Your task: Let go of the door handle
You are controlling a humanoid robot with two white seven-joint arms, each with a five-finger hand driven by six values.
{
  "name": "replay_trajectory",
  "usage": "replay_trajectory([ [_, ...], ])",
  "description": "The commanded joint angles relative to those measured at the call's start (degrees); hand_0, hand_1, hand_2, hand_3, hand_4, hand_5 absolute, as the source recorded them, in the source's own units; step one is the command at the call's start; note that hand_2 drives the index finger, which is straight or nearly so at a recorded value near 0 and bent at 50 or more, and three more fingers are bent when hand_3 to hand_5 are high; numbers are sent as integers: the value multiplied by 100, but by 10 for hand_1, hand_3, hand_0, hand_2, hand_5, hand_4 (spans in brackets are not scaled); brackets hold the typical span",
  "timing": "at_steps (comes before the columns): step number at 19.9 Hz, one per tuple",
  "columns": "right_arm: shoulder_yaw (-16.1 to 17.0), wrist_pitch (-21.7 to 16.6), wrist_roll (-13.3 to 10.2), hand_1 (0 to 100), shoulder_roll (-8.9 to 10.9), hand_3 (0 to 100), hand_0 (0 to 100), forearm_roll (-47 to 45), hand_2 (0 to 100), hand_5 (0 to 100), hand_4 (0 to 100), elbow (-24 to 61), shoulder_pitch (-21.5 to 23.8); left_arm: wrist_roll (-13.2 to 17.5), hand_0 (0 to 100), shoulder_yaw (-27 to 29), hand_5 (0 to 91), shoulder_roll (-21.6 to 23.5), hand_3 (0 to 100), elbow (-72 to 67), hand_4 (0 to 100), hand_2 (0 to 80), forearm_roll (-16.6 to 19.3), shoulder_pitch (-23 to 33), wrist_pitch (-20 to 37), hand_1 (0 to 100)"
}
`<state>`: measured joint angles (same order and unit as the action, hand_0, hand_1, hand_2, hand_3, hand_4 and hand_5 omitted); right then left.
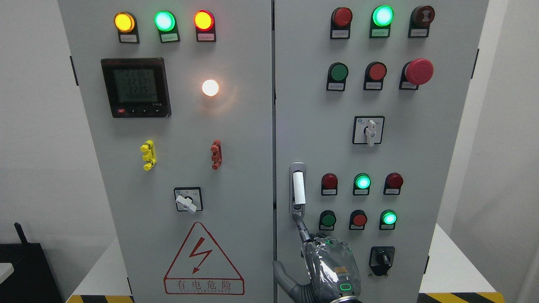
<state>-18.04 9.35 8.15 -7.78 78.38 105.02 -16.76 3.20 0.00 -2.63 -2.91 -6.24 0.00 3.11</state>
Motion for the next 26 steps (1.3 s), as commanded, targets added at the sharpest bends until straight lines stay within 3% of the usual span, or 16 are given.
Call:
replay_trajectory([
  [1, -16, -4, 3, 236, 22, 662, 337, 2, 0, 724, 637, 151, 6, -4, 120, 97, 0, 8, 0, 1, 0, 0, 0, -141, -4, 389],
  [10, -15, -12, -76, 236, 48, 666, 338, 2, 0, 728, 641, 274, 85, -4, 120, 97, 0, 0, 0, 1, 0, 0, 0, -141, -4, 389],
  [11, -7, -47, -181, 237, 40, 665, 344, -7, 0, 729, 643, 291, 146, -4, 120, 97, 0, 0, 0, 1, 0, 0, 0, -149, -4, 389],
  [13, 2, -74, -680, 261, 5, 639, 406, -33, 0, 654, 610, 370, 287, -4, 120, 97, 0, 0, 0, 1, 0, 0, 0, -149, -4, 389],
  [15, 11, -74, -1112, 327, -4, 597, 480, -33, 324, 501, 541, 379, 331, -4, 120, 97, 0, 0, 0, 1, 0, 0, 0, -149, -4, 389],
  [18, 63, -48, -1184, 320, -13, 648, 461, -42, 565, 536, 550, 379, 349, -4, 120, 97, 0, 0, 0, 1, 0, 0, 0, -149, -4, 389],
  [26, 64, 5, -1140, 261, -40, 887, 438, -60, 804, 727, 724, 379, 349, -4, 120, 97, 0, 0, 0, 1, 0, 0, 0, -149, -4, 389],
])
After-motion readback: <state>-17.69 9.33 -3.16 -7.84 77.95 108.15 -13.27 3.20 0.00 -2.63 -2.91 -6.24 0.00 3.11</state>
